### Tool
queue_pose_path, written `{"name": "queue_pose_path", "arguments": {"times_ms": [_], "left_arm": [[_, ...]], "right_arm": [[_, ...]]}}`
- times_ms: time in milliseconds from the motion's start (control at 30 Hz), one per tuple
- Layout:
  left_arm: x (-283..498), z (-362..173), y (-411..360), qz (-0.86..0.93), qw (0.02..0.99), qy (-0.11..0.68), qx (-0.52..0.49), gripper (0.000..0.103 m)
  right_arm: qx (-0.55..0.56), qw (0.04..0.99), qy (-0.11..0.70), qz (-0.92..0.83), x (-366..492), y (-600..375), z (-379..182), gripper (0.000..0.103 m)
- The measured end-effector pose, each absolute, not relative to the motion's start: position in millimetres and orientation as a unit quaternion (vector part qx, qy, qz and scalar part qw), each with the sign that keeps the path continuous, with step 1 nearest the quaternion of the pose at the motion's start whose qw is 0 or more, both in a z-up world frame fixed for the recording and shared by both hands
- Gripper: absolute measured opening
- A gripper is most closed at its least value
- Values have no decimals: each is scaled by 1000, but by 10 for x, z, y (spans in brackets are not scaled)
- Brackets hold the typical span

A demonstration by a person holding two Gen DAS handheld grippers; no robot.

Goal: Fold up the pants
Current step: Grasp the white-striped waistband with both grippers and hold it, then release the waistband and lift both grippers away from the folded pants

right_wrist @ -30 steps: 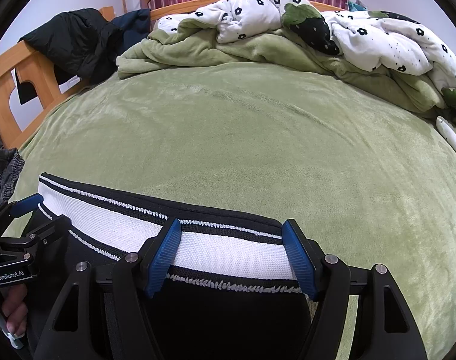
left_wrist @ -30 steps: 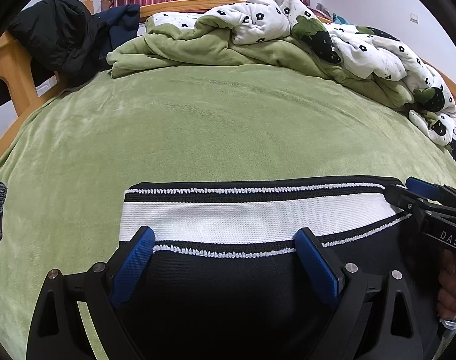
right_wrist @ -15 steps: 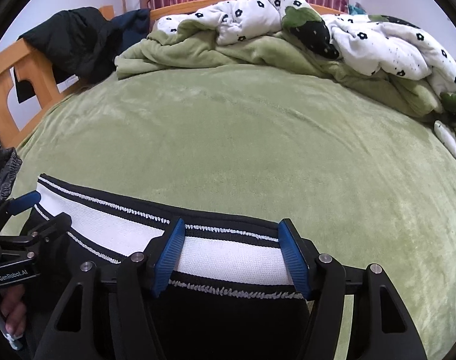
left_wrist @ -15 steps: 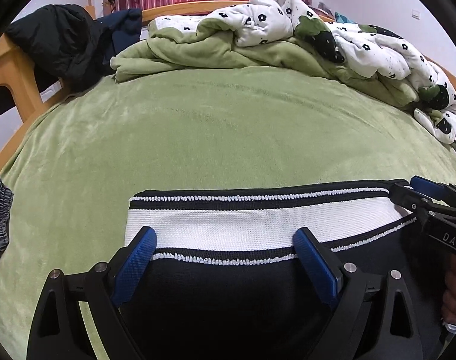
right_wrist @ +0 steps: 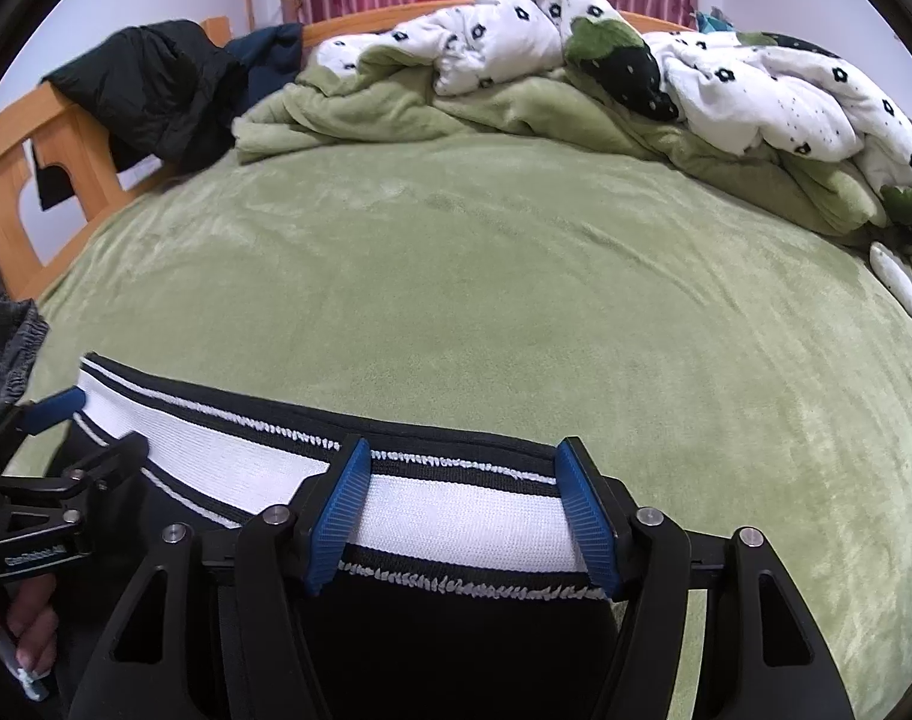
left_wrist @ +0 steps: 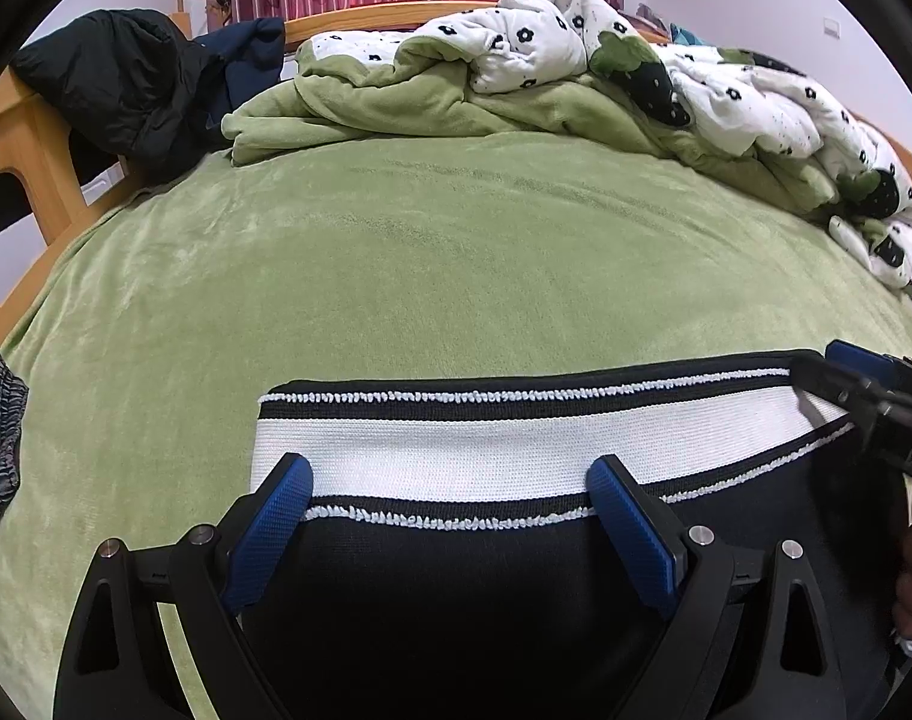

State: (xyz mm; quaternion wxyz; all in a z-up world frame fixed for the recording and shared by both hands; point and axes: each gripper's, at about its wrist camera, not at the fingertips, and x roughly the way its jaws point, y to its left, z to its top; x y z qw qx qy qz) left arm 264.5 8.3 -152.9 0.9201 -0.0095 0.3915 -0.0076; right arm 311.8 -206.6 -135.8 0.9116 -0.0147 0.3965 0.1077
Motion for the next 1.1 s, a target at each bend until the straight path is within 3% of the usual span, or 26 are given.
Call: {"name": "queue_pose_path", "arguments": {"times_ms": [133,267,433,767,1100], "left_arm": [[2609,-1409,239,-5,934,357,-35,93],[2831,-1697,440,0,902,425,-73,98],[2878,-1852,794,-53,870,450,-194,98],[2448,-1657,554,-23,881,463,-99,95],[1433,-1645,459,-45,874,483,-33,91]], "right_arm": [[6,923,370,106,3092,-2163,-1183,52],[-40,905,416,84,3245,-2055,-1497,51],[1,901,422,99,3275,-2181,-1491,51],[30,898,424,111,2902,-2408,-1357,52],[31,886,452,101,2017,-2567,-1396,52]]}}
